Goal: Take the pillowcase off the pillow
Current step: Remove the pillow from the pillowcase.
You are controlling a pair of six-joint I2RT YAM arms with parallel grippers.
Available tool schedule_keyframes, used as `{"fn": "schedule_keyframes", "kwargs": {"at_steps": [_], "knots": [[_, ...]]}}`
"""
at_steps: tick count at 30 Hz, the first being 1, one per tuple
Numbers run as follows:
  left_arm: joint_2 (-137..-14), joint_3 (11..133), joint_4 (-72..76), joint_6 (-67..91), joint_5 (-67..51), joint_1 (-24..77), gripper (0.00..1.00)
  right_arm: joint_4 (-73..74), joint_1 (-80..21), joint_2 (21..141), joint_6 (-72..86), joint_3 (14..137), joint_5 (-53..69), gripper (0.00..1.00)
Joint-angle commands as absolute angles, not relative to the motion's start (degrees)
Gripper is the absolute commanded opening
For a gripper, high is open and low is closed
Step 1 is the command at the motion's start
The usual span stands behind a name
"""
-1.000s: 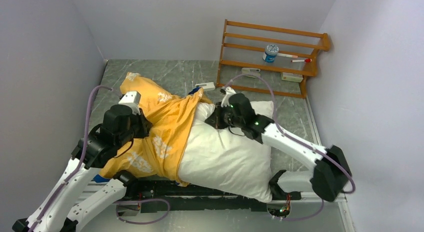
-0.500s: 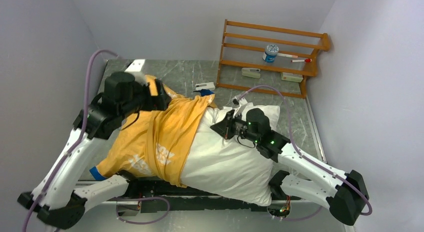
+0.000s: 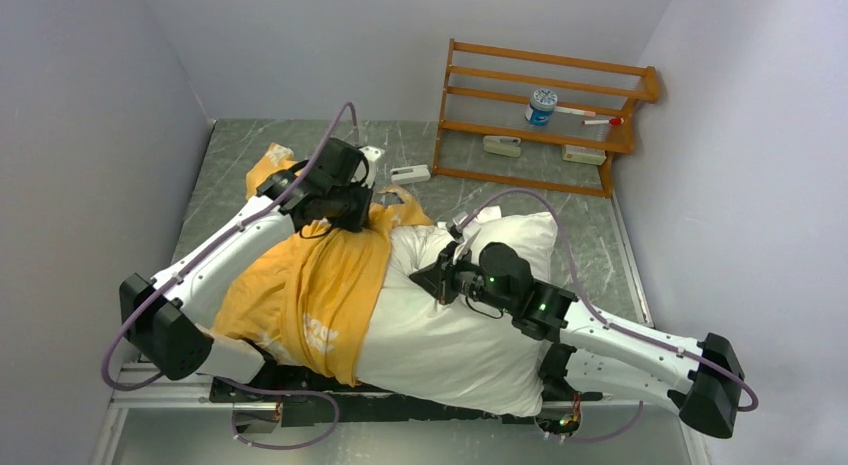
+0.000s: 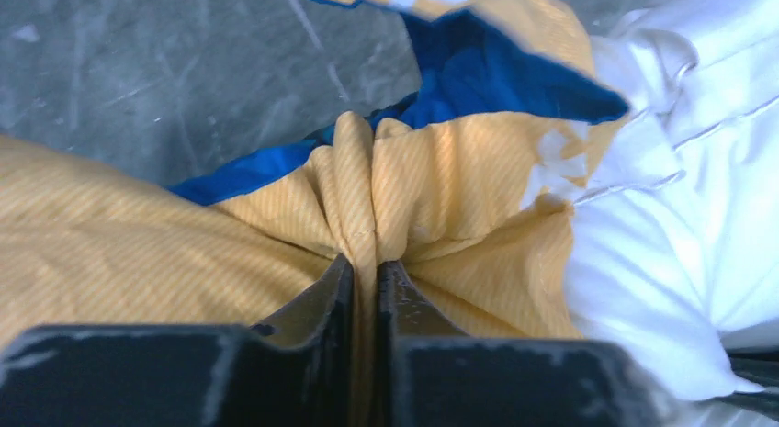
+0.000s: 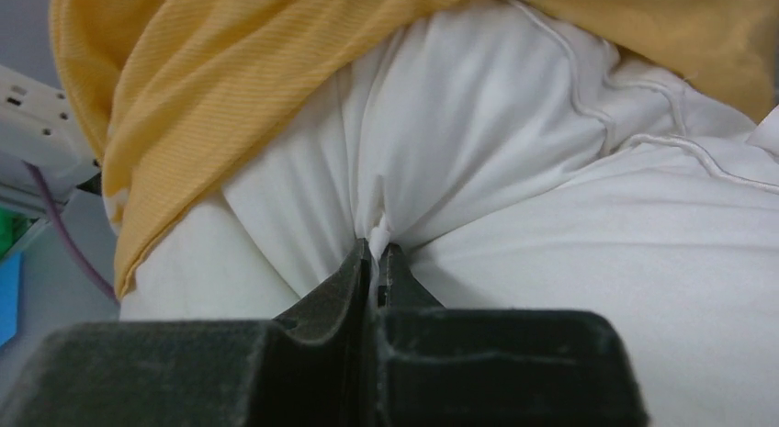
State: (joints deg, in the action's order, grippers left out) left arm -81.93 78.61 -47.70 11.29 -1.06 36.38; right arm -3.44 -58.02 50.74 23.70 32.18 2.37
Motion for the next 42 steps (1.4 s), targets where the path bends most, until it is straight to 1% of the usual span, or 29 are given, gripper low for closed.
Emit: {"fn": "schedule_keyframes", "kwargs": {"at_steps": [1,3,6,9,12,16,19,21,23,25,26,27,28,29,30,33,35,36,38,40,42], "knots": [[-73.5,75.7,-52.1,14.0,12.5,36.1,0.05,13.8,-60.4,54.3,22.4,30.6,1.7,0.00],[-70.8,76.5,-53.0,14.4,17.8,33.3,0.05,16.0,-60.5,54.8,22.8,31.5,-2.7,0.00],[-68.3,77.4,-55.0,13.9,23.8,27.0,0.05,17.6,-60.4,54.0,23.2,31.9,-5.9,0.00],[-67.4,77.9,-55.8,12.4,26.4,20.3,0.05,18.5,-60.4,51.6,24.6,31.5,-8.4,0.00],[-67.3,78.2,-55.4,11.4,23.7,15.1,0.05,18.9,-60.5,48.8,25.6,30.2,-9.6,0.00],[-68.1,79.4,-54.5,10.4,19.5,13.6,0.05,18.7,-60.5,46.3,25.5,29.2,-8.0,0.00],[-68.7,80.4,-54.5,10.4,12.1,13.6,0.05,19.7,-60.4,45.9,25.5,30.8,-7.2,0.00],[-68.3,79.6,-53.4,9.6,4.4,13.6,0.05,19.9,-60.4,45.4,26.0,33.2,-7.0,0.00],[-66.9,78.2,-52.1,9.1,-1.1,13.6,0.05,20.3,-60.5,45.1,26.1,37.7,-5.3,0.06],[-65.1,76.7,-50.9,9.1,-5.2,13.6,0.05,19.4,-60.3,45.8,22.2,43.9,3.3,0.17],[-64.1,76.0,-50.3,9.4,-6.2,13.6,0.05,18.2,-60.3,46.5,20.9,46.6,7.5,0.25],[-63.3,75.3,-49.7,9.9,-6.9,13.6,0.05,17.3,-60.3,47.5,20.3,49.0,10.1,0.36],[-62.5,74.9,-49.3,10.1,-7.7,13.6,0.05,17.3,-60.3,48.8,20.1,51.8,10.6,0.52],[-61.9,74.7,-49.0,10.3,-8.5,13.6,0.05,17.7,-60.3,50.6,19.6,54.2,10.1,0.59],[-61.5,74.5,-49.0,10.5,-9.0,13.6,0.05,18.7,-60.3,52.4,18.9,56.8,8.2,0.64],[-60.6,74.8,-49.7,10.9,-10.2,13.6,0.05,22.5,-60.3,59.6,15.9,62.8,1.2,0.76],[-60.0,75.1,-50.3,10.9,-11.0,13.6,0.05,25.8,-60.3,65.5,14.9,67.7,-3.4,0.82],[-59.6,75.2,-50.7,10.9,-11.3,13.6,0.05,27.6,-60.2,68.8,14.8,69.9,-4.5,0.91],[-58.7,75.5,-51.4,10.9,-11.4,13.6,0.05,30.7,-59.7,74.7,13.7,73.6,-3.0,0.93],[-57.8,76.2,-52.5,11.4,-8.1,13.6,0.05,34.0,-59.7,79.9,12.9,76.6,0.9,0.94],[-57.0,77.1,-53.3,13.2,-1.2,13.6,0.05,34.7,-59.8,83.2,12.0,77.2,6.6,0.87]]}}
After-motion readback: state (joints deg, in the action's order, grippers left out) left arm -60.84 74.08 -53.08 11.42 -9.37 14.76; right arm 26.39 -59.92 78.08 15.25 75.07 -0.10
